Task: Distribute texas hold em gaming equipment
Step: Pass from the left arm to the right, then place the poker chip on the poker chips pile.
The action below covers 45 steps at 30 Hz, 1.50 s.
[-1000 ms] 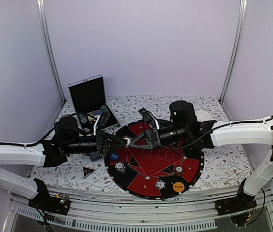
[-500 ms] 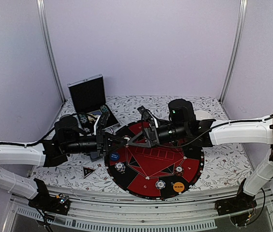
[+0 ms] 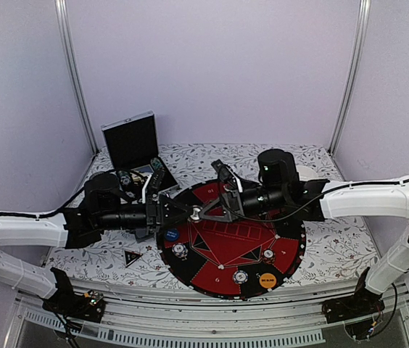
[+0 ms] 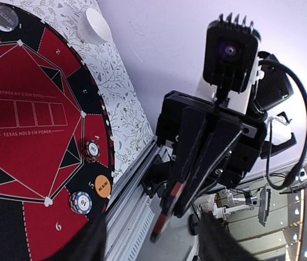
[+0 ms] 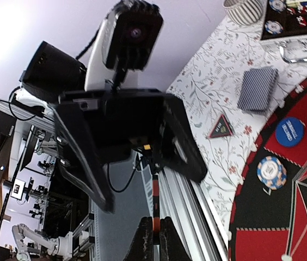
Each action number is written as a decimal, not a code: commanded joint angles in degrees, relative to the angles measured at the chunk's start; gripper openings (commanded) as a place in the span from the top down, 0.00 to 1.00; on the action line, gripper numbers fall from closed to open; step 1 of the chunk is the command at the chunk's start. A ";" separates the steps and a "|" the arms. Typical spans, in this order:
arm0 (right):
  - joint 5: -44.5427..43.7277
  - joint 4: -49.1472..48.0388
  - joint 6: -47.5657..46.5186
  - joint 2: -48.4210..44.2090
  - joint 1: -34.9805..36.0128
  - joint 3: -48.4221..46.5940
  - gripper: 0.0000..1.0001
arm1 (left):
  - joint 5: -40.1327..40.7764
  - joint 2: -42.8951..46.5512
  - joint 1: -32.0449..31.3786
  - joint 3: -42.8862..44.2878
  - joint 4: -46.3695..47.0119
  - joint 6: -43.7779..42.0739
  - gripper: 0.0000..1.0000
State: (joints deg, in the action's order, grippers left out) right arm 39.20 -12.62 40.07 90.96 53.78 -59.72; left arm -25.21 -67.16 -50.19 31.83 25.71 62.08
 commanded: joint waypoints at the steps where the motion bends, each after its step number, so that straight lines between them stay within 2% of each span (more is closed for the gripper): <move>1: -3.67 9.36 -2.34 -9.28 -2.63 7.34 0.98 | 3.48 1.09 0.16 4.45 -11.11 -5.44 0.12; 6: -5.36 23.17 -3.71 -22.78 -7.54 20.70 0.98 | 13.42 3.77 0.34 7.36 -23.92 -12.43 0.06; 11: -2.68 26.74 -1.76 -29.82 -15.93 30.68 0.98 | 16.23 6.03 0.61 7.32 -26.23 -16.03 0.05; 18: -0.02 26.86 -6.42 -24.38 -23.25 30.78 0.98 | 13.80 5.51 0.71 6.81 -26.16 -17.16 0.05; 30: 2.60 24.31 -10.15 -14.07 -24.94 28.00 0.98 | 12.67 4.39 0.90 7.18 -26.02 -18.60 0.05; 45: 4.31 22.48 -11.41 -11.64 -25.91 29.38 0.95 | 12.33 3.27 1.00 7.99 -26.16 -18.52 0.05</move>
State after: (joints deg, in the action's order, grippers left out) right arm 42.26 11.40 29.65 78.52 28.32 -30.76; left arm -12.36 -63.05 -49.89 38.26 -0.34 44.29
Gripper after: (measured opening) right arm 0.040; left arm 0.951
